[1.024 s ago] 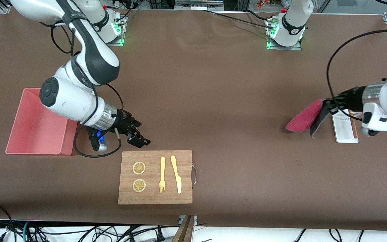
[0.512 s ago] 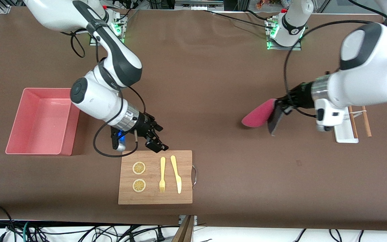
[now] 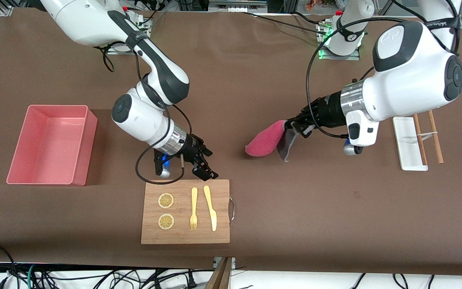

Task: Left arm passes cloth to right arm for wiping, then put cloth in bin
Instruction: 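Move the cloth toward the right gripper while the right gripper approaches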

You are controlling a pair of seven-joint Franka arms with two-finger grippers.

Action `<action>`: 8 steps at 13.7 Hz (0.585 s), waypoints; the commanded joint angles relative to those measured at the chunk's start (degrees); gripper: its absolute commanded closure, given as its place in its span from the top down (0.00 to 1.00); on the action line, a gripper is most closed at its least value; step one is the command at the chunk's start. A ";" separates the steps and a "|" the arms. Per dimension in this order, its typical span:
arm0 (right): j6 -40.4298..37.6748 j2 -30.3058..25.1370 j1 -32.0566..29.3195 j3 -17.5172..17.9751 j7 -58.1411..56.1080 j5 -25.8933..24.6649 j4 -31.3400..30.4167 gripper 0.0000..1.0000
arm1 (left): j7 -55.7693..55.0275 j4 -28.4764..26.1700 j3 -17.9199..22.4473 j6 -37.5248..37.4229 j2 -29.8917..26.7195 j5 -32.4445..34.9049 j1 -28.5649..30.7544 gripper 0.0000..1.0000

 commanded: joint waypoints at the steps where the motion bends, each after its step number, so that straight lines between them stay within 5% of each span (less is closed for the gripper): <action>1: 2.57 1.99 1.35 0.33 2.67 0.50 0.18 0.99 | -0.02 2.14 0.38 6.54 2.62 -2.63 -3.69 0.00; 8: 4.87 4.36 2.58 2.35 4.53 0.50 0.01 0.99 | 0.16 2.14 0.29 14.04 3.85 -3.34 -7.03 0.00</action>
